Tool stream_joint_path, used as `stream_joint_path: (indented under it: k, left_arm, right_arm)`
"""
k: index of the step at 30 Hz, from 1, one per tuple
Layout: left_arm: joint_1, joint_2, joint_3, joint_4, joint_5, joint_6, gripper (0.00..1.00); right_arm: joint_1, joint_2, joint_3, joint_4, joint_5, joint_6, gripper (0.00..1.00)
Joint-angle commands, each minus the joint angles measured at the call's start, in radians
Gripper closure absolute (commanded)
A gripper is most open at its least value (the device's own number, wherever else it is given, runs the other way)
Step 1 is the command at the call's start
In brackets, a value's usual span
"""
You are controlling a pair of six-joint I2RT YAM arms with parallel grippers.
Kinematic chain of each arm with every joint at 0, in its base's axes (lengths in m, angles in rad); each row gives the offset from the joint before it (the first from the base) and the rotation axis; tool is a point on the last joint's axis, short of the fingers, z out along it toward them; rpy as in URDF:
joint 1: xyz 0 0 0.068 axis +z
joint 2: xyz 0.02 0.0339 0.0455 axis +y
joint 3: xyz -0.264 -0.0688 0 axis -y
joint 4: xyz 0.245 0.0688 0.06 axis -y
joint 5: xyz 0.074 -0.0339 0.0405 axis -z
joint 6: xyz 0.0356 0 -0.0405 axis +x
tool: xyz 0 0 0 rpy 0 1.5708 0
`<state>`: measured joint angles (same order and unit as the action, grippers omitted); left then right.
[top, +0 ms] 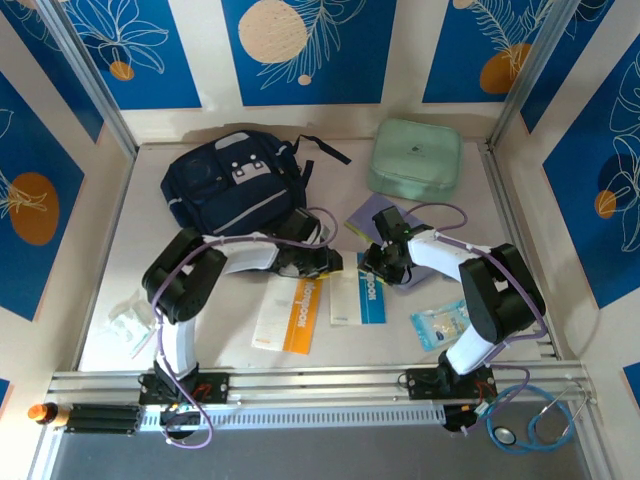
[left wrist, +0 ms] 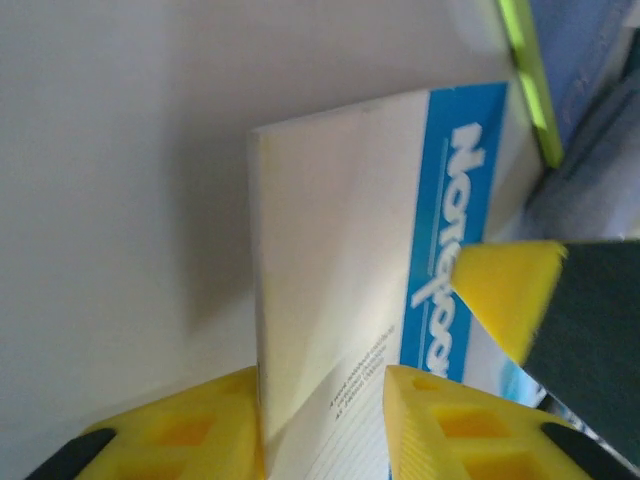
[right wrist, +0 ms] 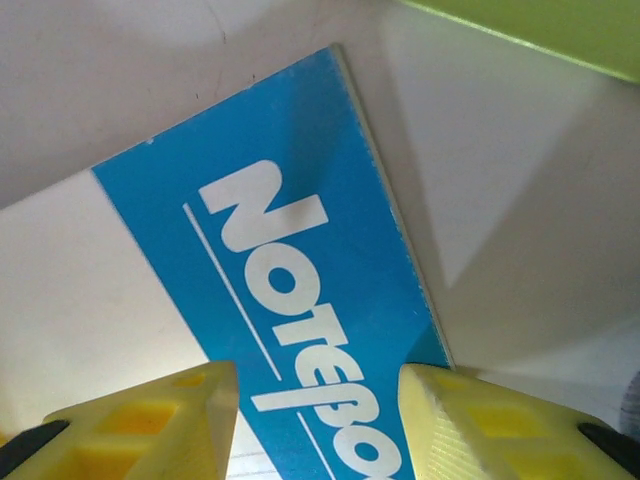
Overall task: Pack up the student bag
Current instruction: Pick up the book at the center of the table, then pass the book.
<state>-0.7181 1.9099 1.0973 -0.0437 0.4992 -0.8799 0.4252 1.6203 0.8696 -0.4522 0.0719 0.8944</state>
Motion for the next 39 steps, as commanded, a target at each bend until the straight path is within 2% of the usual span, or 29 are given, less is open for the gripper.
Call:
stream_joint_path:
  k: [1, 9, 17, 19, 24, 28, 33, 37, 39]
  left_arm:
    - [-0.014, -0.074, -0.04, 0.095, 0.067, 0.052, 0.68]
    - [-0.015, -0.04, -0.042, 0.14, 0.03, 0.011, 0.77]
    - [0.003, -0.079, -0.021, 0.082, -0.034, 0.047, 1.0]
    - [0.022, -0.114, -0.018, 0.051, -0.058, 0.07, 1.0]
    - [0.104, -0.258, -0.019, 0.002, -0.108, 0.109, 1.0]
    - [0.175, -0.388, -0.023, 0.037, -0.177, 0.102, 1.0]
    - [0.249, -0.473, -0.005, 0.179, -0.233, -0.019, 1.0]
    - [0.286, -0.504, -0.024, 0.252, -0.335, -0.171, 1.0]
    - [0.303, -0.508, -0.049, 0.329, -0.353, -0.245, 1.0]
  right_arm:
    - [0.016, 0.032, -0.013, -0.004, -0.003, 0.001, 0.51]
    - [0.03, 0.042, -0.009, -0.003, -0.006, 0.009, 0.51]
    - [0.025, -0.048, -0.03, 0.045, -0.004, -0.004, 0.49]
    - [0.011, -0.1, -0.039, 0.08, -0.013, -0.014, 0.46]
    - [-0.035, -0.244, -0.084, 0.258, -0.12, 0.019, 0.32]
    - [-0.083, -0.285, -0.095, 0.425, -0.264, 0.114, 0.26]
    - [-0.116, -0.278, -0.087, 0.646, -0.38, 0.253, 0.2]
    - [-0.108, -0.229, -0.064, 0.808, -0.446, 0.352, 0.19]
    - [-0.092, -0.184, -0.039, 0.865, -0.473, 0.399, 0.19]
